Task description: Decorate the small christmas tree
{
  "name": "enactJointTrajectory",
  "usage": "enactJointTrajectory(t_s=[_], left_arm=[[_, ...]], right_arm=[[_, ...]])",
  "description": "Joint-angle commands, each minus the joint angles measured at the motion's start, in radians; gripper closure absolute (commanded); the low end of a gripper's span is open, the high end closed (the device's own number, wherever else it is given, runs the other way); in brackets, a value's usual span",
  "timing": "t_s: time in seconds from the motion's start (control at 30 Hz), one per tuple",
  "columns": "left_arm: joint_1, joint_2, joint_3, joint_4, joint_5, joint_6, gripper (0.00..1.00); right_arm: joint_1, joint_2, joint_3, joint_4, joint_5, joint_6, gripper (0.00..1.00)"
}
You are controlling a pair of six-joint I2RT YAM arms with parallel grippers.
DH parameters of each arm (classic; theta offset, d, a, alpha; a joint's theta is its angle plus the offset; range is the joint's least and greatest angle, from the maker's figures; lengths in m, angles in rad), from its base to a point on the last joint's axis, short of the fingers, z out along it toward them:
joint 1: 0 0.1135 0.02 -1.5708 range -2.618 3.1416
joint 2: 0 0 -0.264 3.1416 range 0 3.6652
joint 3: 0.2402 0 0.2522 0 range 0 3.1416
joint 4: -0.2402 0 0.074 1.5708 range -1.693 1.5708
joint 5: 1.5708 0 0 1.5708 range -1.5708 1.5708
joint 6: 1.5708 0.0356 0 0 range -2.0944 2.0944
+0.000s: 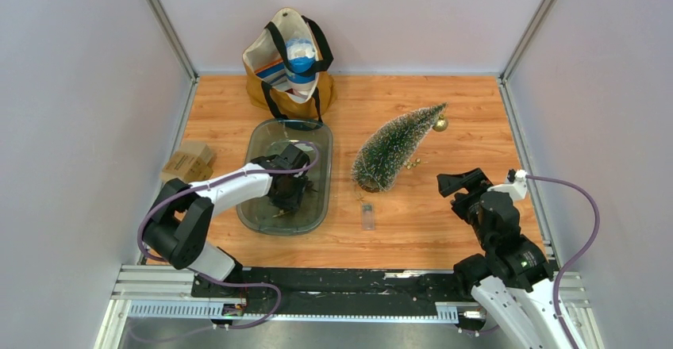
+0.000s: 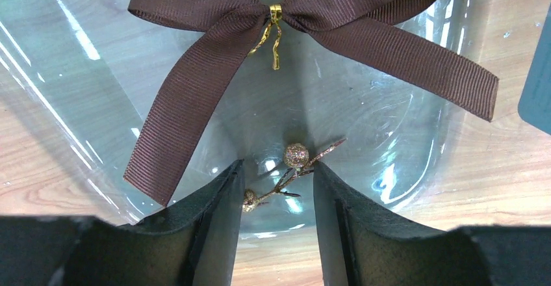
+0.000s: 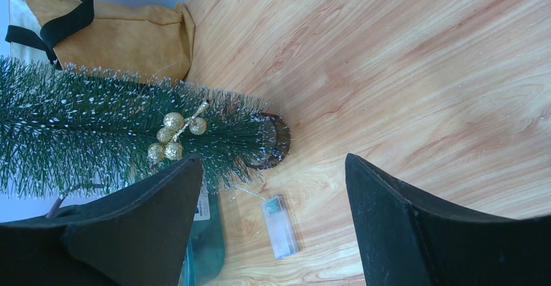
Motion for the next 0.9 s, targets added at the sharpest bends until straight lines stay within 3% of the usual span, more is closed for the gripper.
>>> enactJointTrajectory(t_s=[0.0, 0.13, 0.17, 0.2, 0.3, 0.57, 0.87], left_arm=[[0.004, -0.018, 0.003, 0.026, -0.015, -0.012, 0.49], [0.004, 0.008, 0.009, 0.038, 0.040, 0.018, 0.49], [0.002, 0.015, 0.009, 0.039, 0.043, 0.021, 0.51], [0.004, 0.016, 0.010, 0.041, 0.046, 0.021, 0.61], [0.004, 0.015, 0.024, 0.030, 0.040, 0.020, 0.70], [0.004, -0.174, 0.091, -0.046, 0.011, 0.014, 0.72], [0.004, -0.367, 0.147, -0.046, 0.114, -0.018, 0.72]], right_arm=[[-0.002, 0.004, -0.007, 0.044, -0.006, -0.004, 0.17], [-0.002, 0.001, -0.006, 0.044, -0.011, -0.003, 0.17], [-0.004, 0.001, -0.006, 0.044, -0.011, -0.001, 0.17], [-0.004, 0.001, -0.006, 0.044, -0.009, -0.001, 0.17], [-0.004, -0.002, -0.004, 0.040, -0.011, -0.004, 0.17], [-0.004, -0.016, -0.003, 0.031, -0.002, -0.004, 0.17], [-0.005, -0.014, -0.004, 0.033, -0.009, 0.007, 0.17]])
